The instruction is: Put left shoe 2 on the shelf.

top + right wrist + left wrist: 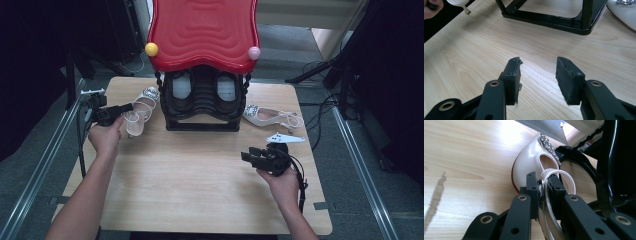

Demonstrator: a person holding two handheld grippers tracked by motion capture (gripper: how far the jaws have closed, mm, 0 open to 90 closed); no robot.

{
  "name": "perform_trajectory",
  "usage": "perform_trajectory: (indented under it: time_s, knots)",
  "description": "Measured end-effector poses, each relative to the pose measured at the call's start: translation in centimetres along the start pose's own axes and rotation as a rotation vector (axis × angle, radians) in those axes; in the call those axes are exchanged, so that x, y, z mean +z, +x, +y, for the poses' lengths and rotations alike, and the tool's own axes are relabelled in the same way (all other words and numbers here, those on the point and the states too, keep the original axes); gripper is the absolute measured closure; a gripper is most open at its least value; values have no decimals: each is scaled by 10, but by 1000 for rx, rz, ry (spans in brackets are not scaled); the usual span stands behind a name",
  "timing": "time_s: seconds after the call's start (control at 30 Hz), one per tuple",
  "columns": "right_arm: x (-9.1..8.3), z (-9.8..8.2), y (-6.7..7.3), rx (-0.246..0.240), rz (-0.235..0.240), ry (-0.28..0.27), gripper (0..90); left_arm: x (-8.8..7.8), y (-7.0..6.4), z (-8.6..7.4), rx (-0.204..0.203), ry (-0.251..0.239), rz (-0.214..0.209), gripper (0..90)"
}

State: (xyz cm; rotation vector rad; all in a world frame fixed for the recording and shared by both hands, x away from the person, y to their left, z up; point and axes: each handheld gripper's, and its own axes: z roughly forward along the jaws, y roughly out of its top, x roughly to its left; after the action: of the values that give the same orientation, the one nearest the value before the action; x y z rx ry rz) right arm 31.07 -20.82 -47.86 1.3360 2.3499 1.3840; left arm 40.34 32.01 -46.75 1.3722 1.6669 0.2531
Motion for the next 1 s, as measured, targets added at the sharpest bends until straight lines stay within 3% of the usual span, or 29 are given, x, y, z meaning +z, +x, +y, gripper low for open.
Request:
perform_trajectory:
  time_s: [0.3, 0.37, 0.47, 0.67, 1.0]
  knots:
    - [-1, 0, -1, 4, 6, 2, 558, -16, -18, 33, 14, -36, -14, 827]
    - [-1, 0, -1, 7, 6, 3, 558, -20, -23, 40, 0, -51, -27, 827]
    - [-1, 0, -1, 5, 7, 1, 556, -26, -32, 52, 23, -55, -32, 826]
    - [0, -1, -1, 4, 5, 7, 551, -39, -50, 74, 27, -90, -48, 827]
    - [-2, -1, -3, 9, 1, 10, 548, -61, -68, 108, 51, -131, -71, 827]
